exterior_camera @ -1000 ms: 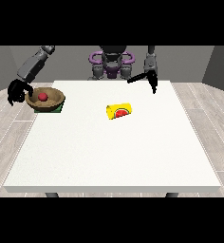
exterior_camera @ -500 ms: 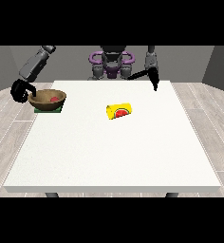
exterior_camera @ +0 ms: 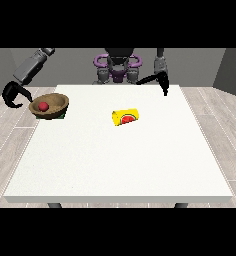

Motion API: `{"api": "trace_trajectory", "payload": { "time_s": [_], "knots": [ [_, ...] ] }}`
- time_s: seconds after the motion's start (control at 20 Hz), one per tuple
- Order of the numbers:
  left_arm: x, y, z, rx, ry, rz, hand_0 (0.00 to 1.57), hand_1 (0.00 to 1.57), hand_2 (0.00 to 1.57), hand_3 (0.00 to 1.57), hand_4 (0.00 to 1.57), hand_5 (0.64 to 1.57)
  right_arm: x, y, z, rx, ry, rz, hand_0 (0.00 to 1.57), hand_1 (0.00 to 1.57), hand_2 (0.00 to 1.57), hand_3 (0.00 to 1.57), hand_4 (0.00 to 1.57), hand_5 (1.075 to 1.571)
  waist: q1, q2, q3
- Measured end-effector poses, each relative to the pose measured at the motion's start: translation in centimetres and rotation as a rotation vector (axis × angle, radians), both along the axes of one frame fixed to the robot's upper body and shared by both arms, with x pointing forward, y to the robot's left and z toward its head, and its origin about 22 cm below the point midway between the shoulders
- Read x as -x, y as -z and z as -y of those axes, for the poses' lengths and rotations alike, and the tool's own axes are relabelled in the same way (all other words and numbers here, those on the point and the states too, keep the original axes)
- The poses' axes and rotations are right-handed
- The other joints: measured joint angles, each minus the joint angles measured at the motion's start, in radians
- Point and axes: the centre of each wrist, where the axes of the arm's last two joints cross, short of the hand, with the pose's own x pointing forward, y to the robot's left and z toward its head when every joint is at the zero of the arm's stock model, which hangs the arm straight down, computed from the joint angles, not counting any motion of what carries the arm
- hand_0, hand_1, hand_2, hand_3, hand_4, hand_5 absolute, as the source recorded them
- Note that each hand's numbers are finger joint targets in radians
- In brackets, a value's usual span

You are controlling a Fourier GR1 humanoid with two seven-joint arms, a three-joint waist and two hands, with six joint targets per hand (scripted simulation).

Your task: Pick the cup and pour the ball into the bowl, then pick the bowl and place it on the pad

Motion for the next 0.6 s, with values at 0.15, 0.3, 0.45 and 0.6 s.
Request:
{"api": "trace_trajectory", "payload": {
  "time_s": [0.15,0.3,0.45,0.6],
  "knots": [
    [0.2,-0.2,0.0,0.005,-0.008,0.003,0.00,0.00,0.00,0.00,0.00,1.566,-0.2,-0.8,0.0,0.021,0.013,-0.004,0.00,0.00,0.37,0.21,0.00,1.481,-0.005,0.001,-0.0003],
    [0.7,0.1,-0.3,0.008,-0.001,-0.008,0.00,0.00,0.00,0.00,0.00,1.568,0.1,-1.4,0.5,0.029,0.020,-0.010,0.00,0.00,0.33,0.27,0.00,1.492,-0.007,-0.012,0.0000],
    [1.3,0.5,0.2,0.013,0.003,-0.027,0.00,0.00,0.00,0.00,0.00,1.569,0.1,-1.9,0.7,0.029,0.015,-0.017,0.00,0.00,0.26,0.21,0.00,1.504,-0.015,-0.027,0.0000],
    [1.3,1.3,-0.1,0.019,-0.007,-0.055,0.00,0.00,0.00,0.00,0.00,1.569,0.7,-4.0,1.7,0.027,-0.011,-0.009,0.00,0.00,0.19,0.29,0.00,1.503,-0.029,-0.053,-0.0003]
  ]
}}
